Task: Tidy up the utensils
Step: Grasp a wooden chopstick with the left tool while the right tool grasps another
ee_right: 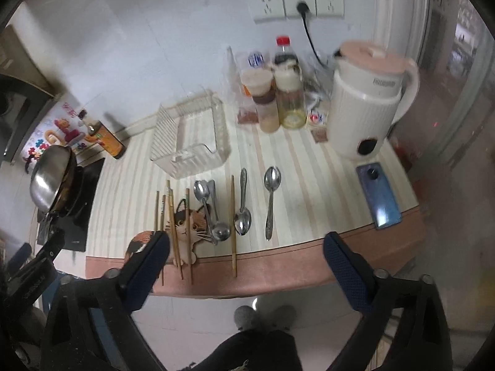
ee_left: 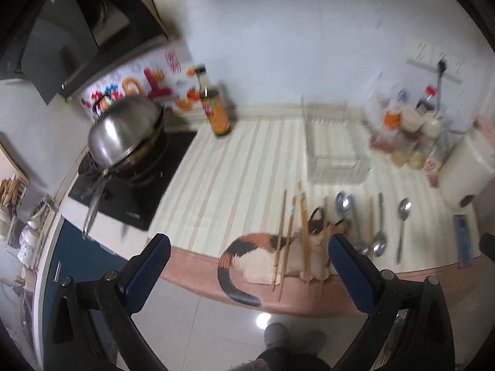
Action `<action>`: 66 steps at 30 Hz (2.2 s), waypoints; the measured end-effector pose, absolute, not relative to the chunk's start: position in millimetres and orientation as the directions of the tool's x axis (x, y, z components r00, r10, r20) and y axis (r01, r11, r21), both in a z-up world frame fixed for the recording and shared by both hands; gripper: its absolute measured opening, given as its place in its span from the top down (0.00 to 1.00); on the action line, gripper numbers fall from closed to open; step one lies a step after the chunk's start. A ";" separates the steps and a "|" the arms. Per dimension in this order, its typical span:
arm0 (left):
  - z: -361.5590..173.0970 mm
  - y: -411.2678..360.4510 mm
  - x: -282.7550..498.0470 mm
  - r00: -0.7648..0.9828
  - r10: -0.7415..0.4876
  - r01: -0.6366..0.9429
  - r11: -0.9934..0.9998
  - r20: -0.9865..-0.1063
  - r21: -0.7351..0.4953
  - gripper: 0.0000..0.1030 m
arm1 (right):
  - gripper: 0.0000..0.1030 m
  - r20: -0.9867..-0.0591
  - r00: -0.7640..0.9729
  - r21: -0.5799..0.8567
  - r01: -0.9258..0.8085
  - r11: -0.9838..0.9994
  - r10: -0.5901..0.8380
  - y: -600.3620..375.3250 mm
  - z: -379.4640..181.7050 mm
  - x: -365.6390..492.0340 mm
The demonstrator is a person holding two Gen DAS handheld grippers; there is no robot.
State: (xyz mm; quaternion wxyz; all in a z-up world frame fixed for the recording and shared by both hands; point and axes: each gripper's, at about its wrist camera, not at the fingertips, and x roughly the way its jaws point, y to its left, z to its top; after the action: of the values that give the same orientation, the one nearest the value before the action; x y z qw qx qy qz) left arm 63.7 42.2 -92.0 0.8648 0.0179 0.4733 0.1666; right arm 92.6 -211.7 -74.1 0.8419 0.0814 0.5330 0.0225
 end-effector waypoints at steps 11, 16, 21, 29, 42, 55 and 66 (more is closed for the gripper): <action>-228.3 76.9 124.6 0.218 0.172 -0.223 0.967 -0.961 0.122 0.37 | 0.55 -0.958 0.218 0.201 0.054 0.978 0.185 -192.7 -201.7 133.6; -284.5 81.8 147.5 0.117 0.086 -0.149 0.987 -0.989 0.068 0.51 | 0.55 -0.979 0.095 0.191 0.081 0.978 0.183 -172.4 -260.5 148.9; -318.9 88.2 167.1 0.060 0.051 -0.118 0.992 -0.997 0.043 0.51 | 0.55 -0.995 0.017 0.100 0.080 0.992 0.099 -149.8 -307.6 161.2; -330.6 81.5 183.6 0.069 -0.002 -0.066 0.998 -0.998 -0.007 0.83 | 0.83 -0.998 0.022 -0.055 -0.019 0.998 -0.054 -117.6 -331.4 162.4; -333.5 85.9 148.1 0.016 -0.004 -0.085 0.996 -1.000 -0.005 0.94 | 0.92 -0.996 -0.088 -0.013 -0.007 1.000 -0.013 -137.3 -341.6 127.0; -330.1 105.7 177.6 0.060 0.024 -0.048 0.999 -0.998 0.021 0.95 | 0.91 -0.997 -0.018 -0.069 0.011 0.998 -0.069 -126.9 -353.3 170.4; -334.7 69.4 156.8 0.089 0.101 -0.037 0.995 -0.991 0.098 0.96 | 0.93 -1.000 -0.004 -0.016 0.047 0.999 -0.016 -115.0 -334.8 158.4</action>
State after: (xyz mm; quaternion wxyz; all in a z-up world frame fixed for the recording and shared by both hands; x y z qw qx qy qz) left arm 156.8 69.4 -334.7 0.7375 0.0234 0.6733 0.0468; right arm 158.4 -115.0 -334.8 0.7055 0.0111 0.7083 -0.0221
